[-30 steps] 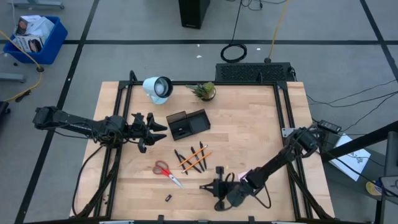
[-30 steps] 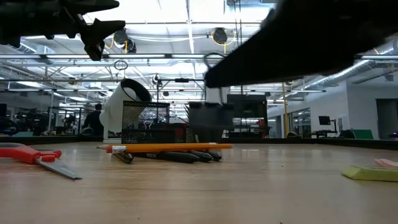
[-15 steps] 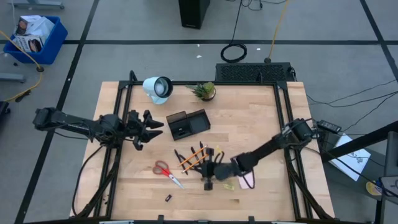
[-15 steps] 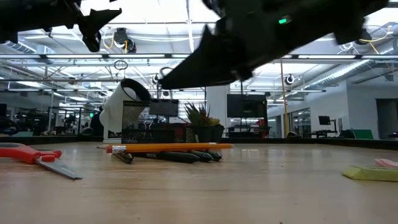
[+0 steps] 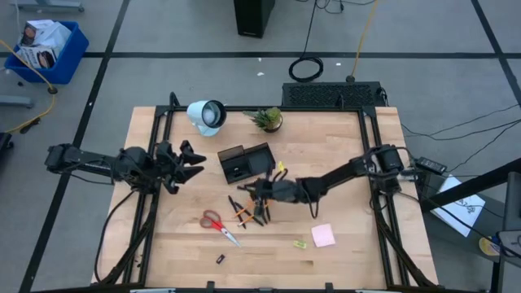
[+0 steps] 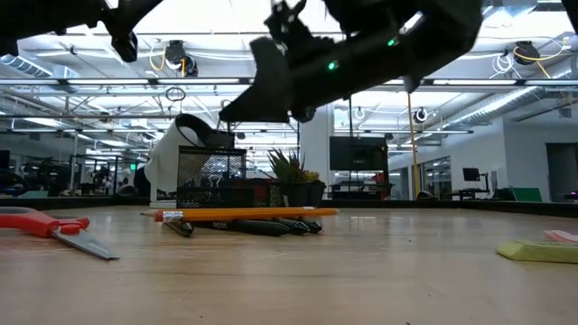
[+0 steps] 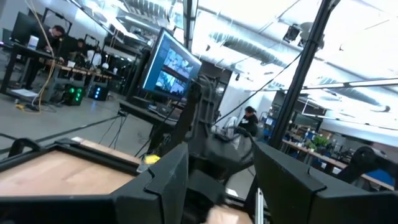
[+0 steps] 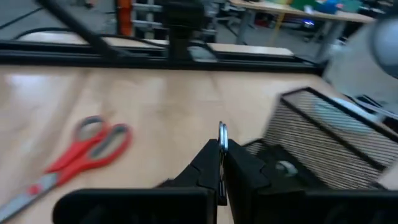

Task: Pick and place office supplies into organizer
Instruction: Put the black binder clip into the black desk organizer

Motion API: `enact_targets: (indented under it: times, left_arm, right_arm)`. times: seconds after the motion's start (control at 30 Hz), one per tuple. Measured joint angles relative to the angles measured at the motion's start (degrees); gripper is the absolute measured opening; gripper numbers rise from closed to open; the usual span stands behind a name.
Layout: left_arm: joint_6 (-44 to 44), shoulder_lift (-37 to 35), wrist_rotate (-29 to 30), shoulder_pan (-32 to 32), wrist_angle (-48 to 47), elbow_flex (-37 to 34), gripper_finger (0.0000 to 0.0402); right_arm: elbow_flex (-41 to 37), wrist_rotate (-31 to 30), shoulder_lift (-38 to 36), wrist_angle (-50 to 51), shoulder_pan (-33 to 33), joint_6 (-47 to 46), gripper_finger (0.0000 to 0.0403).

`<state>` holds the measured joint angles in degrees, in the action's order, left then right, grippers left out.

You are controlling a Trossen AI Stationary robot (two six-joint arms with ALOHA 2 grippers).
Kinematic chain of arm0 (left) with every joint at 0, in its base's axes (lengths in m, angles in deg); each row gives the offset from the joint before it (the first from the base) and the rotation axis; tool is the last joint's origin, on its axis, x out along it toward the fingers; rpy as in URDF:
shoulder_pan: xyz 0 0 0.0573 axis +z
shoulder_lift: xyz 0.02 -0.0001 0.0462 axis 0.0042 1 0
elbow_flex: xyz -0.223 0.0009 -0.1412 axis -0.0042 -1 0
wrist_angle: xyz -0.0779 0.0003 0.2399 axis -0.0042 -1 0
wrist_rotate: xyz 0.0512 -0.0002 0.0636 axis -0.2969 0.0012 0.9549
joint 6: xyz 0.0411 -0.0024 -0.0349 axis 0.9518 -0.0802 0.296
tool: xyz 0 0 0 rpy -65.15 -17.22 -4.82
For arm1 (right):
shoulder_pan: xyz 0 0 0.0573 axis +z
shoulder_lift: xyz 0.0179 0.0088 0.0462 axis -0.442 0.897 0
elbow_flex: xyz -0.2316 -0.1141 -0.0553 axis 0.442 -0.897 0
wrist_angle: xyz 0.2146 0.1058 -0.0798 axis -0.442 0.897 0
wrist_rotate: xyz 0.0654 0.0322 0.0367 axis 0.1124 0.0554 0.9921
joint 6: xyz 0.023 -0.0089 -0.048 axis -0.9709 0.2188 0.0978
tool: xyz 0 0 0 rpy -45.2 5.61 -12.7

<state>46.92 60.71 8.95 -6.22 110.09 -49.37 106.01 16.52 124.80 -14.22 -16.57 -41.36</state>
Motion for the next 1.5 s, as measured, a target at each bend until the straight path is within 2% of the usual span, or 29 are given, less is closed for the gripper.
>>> enact_targets:
  times: [0.43,0.7,1.5]
  left_arm:
    - [-0.04,0.06,-0.02,0.0,-0.85,0.0,0.0186]
    - [-0.19,0.08,-0.02,-0.02,-2.27,0.0,0.0186]
    - [-0.15,0.12,0.0,-0.01,-2.66,0.0,0.0186]
  right_arm:
    - [0.0,4.74,0.0,1.19,-8.7,-3.76,0.0009]
    - [0.02,6.06,1.33,1.32,-8.82,-4.84,0.0009]
    - [0.02,4.45,1.79,2.22,-10.13,-5.59,0.0009]
